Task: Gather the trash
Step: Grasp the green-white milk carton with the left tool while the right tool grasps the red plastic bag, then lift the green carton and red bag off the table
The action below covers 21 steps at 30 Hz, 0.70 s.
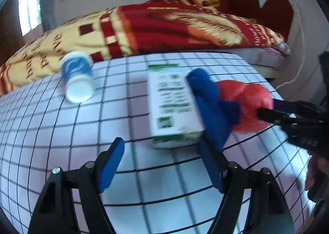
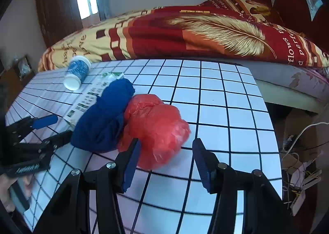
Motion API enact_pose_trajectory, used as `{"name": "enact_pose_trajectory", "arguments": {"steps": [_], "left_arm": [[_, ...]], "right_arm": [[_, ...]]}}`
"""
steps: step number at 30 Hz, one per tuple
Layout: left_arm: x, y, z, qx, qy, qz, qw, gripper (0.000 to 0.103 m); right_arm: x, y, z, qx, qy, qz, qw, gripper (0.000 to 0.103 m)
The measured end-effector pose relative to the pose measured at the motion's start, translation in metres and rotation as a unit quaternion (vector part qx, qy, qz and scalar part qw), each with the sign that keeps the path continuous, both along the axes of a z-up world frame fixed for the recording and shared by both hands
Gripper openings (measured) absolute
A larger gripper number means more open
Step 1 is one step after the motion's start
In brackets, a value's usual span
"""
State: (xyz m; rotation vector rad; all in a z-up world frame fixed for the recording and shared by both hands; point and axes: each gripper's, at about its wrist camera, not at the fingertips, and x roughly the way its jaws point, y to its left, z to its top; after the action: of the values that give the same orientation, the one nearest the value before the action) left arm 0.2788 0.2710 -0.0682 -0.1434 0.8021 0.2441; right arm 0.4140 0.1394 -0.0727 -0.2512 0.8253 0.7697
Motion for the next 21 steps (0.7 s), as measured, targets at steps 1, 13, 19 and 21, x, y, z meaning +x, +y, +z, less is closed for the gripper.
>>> {"name": "enact_pose_trajectory", "arguments": {"steps": [1,13,19,21], "left_arm": [[0.003,0.000,0.002,0.001,-0.001,-0.001,1.0000,0.076],[0.018,0.027,-0.009,-0.054,0.000,0.003,0.9985,0.057],[-0.015,0.028,-0.004,-0.026,0.000,-0.010,0.9996,0.057],[-0.014,0.030,-0.002,-0.014,0.002,-0.002,0.9999,0.064]], "right_arm": [[0.001,0.003,-0.001,0.002,0.006,0.007,1.000,0.055],[0.011,0.023,-0.008,-0.016,-0.005,0.036,0.999,0.031],[-0.004,0.002,-0.004,-0.017,-0.002,0.053,0.998,0.047],[-0.007,0.000,0.002,-0.015,-0.029,0.042,0.999,0.079]]}}
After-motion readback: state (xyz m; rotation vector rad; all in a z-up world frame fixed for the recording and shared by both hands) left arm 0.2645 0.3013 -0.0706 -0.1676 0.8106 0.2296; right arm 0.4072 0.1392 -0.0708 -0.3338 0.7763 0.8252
